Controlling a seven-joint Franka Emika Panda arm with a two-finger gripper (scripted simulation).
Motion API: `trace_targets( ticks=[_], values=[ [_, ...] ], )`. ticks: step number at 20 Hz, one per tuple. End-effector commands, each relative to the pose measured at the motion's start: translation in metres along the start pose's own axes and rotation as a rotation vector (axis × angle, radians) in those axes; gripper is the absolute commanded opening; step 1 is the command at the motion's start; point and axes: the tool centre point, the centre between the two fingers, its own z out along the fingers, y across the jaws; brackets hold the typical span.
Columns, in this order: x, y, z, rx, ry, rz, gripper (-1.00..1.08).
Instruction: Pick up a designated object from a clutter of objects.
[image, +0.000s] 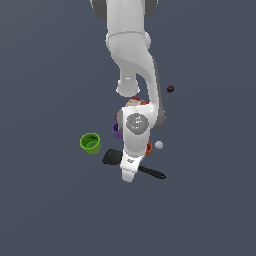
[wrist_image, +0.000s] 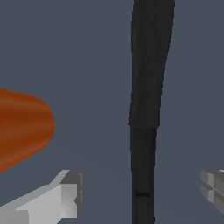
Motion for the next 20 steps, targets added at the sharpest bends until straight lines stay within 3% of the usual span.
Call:
trace_targets(
  ticks=[1,2,3,12,13,20],
  values=[
    [-0.001,-0.007,0.011,0.016,-0.005,-0.002,1.00],
    [-0.001,-0.007,0.012,0.017,-0.005,-0.002,1.00],
    [-0.001,-0.007,0.012,0.017,-0.005,-0.002,-1.00],
    [-0.001,-0.007,0.012,0.017,-0.005,-0.002,-1.00],
    [0.000,-0.001,0.002,0.001,-0.001,-0.003,-1.00],
    [0.005,-0.001,-0.013,0.001,-0.001,-0.003,-1.00]
  ],
)
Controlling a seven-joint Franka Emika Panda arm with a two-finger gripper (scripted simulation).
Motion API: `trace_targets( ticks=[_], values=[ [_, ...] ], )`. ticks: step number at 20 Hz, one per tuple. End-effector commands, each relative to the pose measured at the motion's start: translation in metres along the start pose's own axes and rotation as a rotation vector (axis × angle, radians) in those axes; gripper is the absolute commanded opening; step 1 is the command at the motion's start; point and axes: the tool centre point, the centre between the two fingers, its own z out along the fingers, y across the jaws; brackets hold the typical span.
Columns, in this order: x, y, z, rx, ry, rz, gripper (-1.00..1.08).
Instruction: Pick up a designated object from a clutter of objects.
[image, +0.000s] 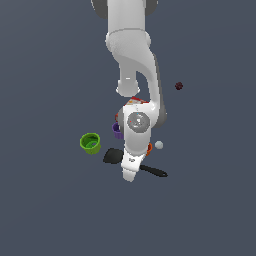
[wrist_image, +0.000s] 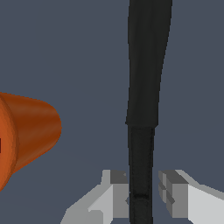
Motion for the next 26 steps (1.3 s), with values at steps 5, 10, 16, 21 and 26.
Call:
trace_targets(
  ticks=[5,10,16,21,26],
  values=[
    [0.012,0.001,-0.035,-0.001,0.000,-0.001,-1.00],
    [0.027,0.001,-0.078,0.001,0.000,-0.001,-1.00],
    [0.048,0.001,-0.143,0.003,0.000,-0.002,-1.00],
    [0.066,0.002,-0.196,0.005,0.000,-0.002,-1.00],
    [0.084,0.004,-0.247,0.007,-0.001,-0.002,-1.00]
  ],
)
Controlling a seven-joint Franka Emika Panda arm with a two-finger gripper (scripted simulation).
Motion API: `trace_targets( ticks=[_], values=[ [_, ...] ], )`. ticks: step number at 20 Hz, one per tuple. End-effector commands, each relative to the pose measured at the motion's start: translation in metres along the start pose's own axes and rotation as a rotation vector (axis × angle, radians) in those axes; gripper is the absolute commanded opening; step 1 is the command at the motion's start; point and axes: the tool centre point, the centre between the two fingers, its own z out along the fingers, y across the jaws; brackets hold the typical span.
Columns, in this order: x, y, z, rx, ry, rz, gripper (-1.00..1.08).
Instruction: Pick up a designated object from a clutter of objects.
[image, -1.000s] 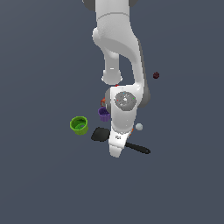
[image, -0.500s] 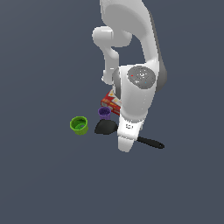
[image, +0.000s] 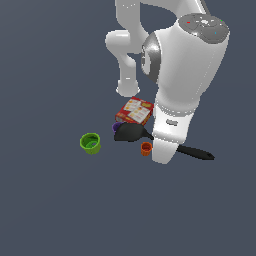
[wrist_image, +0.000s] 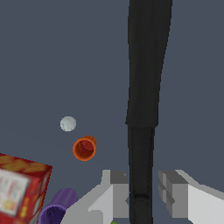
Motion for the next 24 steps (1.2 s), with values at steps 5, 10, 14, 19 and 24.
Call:
trace_targets(
  ticks=[5,10,14,19,24],
  values=[
    [0.022,0.002,-0.065,0.002,0.000,0.001,-1.00],
    [0.036,0.005,-0.106,0.003,-0.001,0.002,-1.00],
    [0.046,0.007,-0.133,0.004,-0.001,0.002,-1.00],
    [0.054,0.009,-0.155,0.005,-0.001,0.003,-1.00],
    [0.059,0.011,-0.169,0.005,-0.002,0.003,-1.00]
  ],
)
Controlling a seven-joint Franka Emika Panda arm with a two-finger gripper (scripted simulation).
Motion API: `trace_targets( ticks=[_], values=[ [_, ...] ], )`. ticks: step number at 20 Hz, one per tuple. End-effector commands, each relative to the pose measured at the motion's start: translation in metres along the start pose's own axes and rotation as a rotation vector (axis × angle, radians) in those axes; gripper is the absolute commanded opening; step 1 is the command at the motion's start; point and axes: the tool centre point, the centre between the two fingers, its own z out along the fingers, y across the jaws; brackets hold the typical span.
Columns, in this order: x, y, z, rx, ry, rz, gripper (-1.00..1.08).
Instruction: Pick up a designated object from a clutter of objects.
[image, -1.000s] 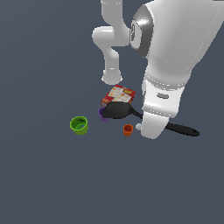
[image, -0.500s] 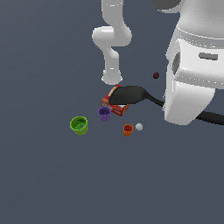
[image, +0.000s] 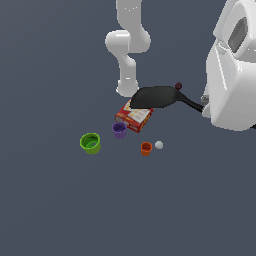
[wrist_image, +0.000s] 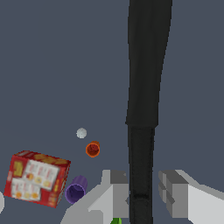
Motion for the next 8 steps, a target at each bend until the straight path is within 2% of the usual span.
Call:
trace_targets(
  ticks=[1,8],
  values=[
    [0.0021,0.0006,-0.0067,-0.001,0.001,0.000,-1.00],
    [0.0043,0.0015,-0.0120,-0.001,0.000,0.000,-1.00]
  ],
)
